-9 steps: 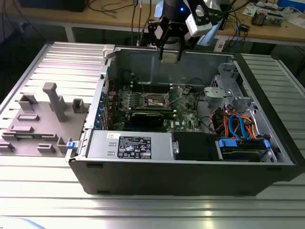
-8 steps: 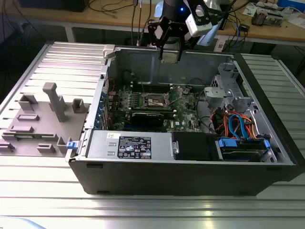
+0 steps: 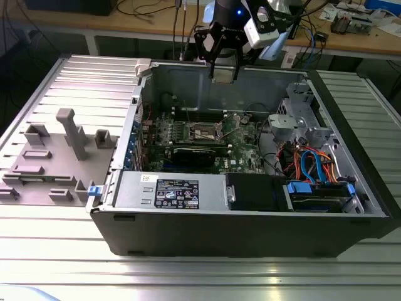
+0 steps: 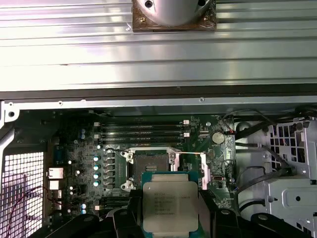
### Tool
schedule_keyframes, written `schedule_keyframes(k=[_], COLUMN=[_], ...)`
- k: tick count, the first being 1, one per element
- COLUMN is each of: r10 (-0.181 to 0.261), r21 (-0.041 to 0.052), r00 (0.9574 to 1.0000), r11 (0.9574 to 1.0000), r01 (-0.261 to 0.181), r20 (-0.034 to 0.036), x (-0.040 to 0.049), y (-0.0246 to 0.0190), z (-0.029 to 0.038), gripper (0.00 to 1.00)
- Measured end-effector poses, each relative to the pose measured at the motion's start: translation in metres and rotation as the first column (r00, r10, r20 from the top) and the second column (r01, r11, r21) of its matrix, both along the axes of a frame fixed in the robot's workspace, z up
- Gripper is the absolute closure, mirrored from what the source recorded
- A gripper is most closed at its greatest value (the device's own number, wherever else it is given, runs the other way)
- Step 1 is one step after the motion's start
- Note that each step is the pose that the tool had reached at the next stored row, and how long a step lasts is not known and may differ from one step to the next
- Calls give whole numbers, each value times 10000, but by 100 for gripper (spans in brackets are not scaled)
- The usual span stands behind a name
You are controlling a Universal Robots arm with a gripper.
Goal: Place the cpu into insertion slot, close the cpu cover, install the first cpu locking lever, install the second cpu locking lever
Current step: 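Place the cpu into insertion slot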
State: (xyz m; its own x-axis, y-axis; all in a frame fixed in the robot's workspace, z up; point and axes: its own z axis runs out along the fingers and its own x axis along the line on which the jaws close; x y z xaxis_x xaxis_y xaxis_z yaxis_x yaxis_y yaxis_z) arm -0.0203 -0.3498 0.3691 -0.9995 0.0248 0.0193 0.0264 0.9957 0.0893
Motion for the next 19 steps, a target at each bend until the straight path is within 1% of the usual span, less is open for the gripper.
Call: schedule_keyframes(k=[4,5,8,10,19], r10=[-13,-81,-612,-931,-984], r21=[0,0,-1,-1,-1], r00=[10000,10000,9981,9957,9951], r11=[10000,10000,9981,9957,9951], r01=[13,81,612,931,984], r20=[-1,0,0,-1,0], x=[0,1,0,0,0], y=[0,0,0,0,0], z=[0,-1,-2,-3,-3], gripper=[46,46,46,46,46])
